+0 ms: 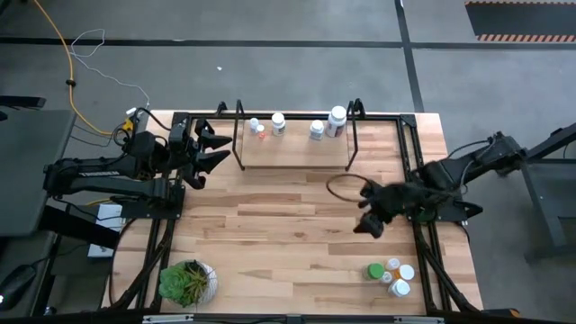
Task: Pick and place medicine bottles onto shelf by color
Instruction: Put the green pill bottle on the shelf
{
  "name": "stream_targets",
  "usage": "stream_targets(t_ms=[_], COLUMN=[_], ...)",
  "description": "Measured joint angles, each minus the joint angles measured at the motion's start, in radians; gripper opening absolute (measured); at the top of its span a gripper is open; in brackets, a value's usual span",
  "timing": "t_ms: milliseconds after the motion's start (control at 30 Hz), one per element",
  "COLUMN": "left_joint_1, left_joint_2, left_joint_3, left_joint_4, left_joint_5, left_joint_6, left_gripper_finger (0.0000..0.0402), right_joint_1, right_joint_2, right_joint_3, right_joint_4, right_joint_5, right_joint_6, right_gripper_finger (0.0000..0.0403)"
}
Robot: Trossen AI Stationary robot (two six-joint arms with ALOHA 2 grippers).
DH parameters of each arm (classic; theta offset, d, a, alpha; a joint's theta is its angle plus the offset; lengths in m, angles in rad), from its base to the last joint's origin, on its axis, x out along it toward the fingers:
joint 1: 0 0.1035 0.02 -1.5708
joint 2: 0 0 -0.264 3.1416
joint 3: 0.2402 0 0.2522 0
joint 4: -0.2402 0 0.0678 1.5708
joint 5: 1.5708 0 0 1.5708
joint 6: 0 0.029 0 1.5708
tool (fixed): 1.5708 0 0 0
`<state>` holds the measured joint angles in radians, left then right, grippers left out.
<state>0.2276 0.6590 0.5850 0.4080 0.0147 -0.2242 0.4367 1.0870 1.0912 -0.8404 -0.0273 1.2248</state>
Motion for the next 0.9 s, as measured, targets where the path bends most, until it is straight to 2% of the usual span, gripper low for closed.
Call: stream_targets(t_ms=[133, 333, 533, 800, 900], left_joint_1=[0.0, 0.0, 0.001, 0.001, 0.001], left_joint_2=[0.0, 0.0, 0.0, 0.0, 0.0], left_joint_3=[0.0, 0.0, 0.0, 0.0, 0.0], left_joint_4=[0.0, 0.0, 0.0, 0.0, 0.0], left_joint_5=[0.0, 0.0, -0.005, -0.011, -0.046], left_joint_6=[0.0, -0.005, -0.008, -0.008, -0.008], left_gripper_finger=[0.0176, 0.0176, 0.0176, 0.0176, 0.0176], right_joint_1=[0.105, 0.185, 0.202, 0.252, 0.27], right_joint_2=[0.0, 0.026, 0.117, 0.237, 0.271], right_joint_3=[0.0, 0.0, 0.0, 0.0, 0.0], right_joint_4=[-0.05, -0.077, -0.076, -0.077, -0.076], right_joint_5=[0.059, 0.081, -0.013, -0.037, -0.053], right_joint_6=[0.172, 0.309, 0.314, 0.369, 0.398], right_gripper_finger=[0.0247, 0.0247, 0.0247, 0.0247, 0.0247])
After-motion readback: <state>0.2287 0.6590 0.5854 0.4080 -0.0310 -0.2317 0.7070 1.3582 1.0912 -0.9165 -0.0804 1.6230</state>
